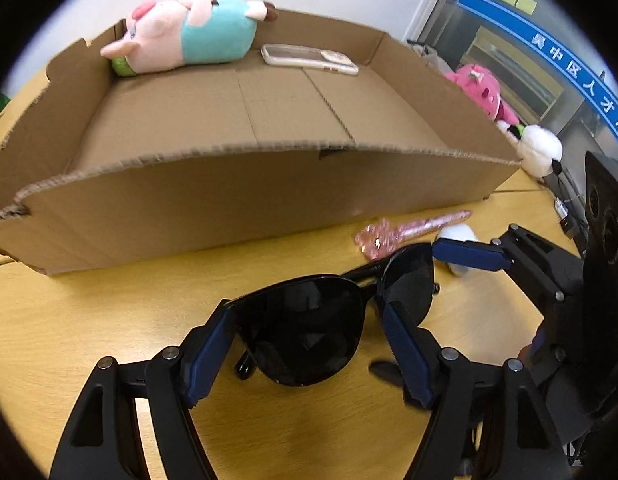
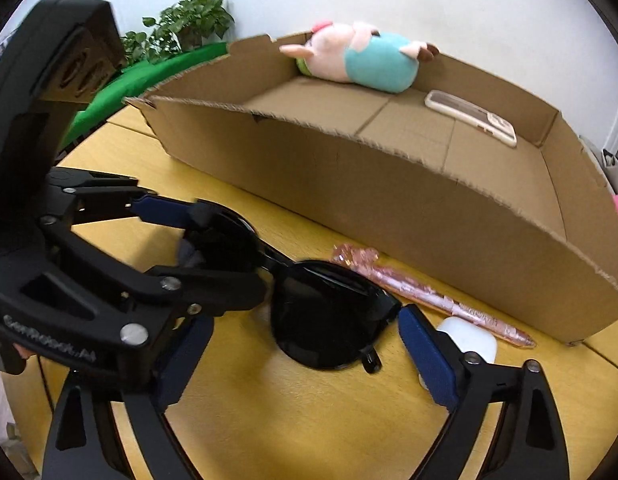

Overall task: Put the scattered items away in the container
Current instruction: 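Grasp the black sunglasses with both grippers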

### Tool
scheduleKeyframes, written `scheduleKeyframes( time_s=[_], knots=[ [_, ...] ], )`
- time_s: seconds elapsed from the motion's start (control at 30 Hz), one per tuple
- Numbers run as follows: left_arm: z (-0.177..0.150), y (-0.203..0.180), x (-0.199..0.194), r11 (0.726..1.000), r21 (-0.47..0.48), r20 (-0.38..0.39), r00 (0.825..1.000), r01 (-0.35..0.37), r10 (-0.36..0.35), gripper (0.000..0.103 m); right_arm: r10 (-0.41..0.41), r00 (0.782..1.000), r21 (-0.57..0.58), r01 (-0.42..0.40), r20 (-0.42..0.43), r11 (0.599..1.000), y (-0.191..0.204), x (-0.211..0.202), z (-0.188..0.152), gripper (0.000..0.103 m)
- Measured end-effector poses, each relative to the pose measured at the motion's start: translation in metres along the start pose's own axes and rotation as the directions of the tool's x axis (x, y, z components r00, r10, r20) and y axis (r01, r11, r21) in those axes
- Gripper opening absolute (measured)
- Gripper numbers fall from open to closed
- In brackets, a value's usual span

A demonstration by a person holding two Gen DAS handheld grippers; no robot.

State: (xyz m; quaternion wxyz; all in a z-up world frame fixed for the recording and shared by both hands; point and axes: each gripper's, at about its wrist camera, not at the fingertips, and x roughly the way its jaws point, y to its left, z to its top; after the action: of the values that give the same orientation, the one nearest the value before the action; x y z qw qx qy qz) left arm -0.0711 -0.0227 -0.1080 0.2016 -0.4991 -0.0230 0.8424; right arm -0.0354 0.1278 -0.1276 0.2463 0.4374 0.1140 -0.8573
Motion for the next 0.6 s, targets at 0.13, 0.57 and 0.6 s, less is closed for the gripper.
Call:
scheduleKeyframes(
  time_s=[0.13,0.57,0.6],
  knots=[
    [0.000,-0.002,0.000,0.999,0.019,0.002,1.000,-0.031,0.031,0.065,-0.012,1.000,0.011,0.012,-0.008,1.000,-0.004,0.005,-0.005,0.081],
    [0.001,-0.001,-0.010,1.000,-0.008,0.013,1.000,-0.014,0.014,0.062,-0.037,0.999,0.064,0.035,0.030,0.997,-0.005,-0.007,-0.008,0.067],
    [0.002,-0.001,-0.014,1.000,-0.008,0.022,1.000,-0.011,0.011,0.062,-0.037,0.998,0.067,0.034,0.041,0.997,-0.005,-0.011,-0.007,0.063]
  ],
)
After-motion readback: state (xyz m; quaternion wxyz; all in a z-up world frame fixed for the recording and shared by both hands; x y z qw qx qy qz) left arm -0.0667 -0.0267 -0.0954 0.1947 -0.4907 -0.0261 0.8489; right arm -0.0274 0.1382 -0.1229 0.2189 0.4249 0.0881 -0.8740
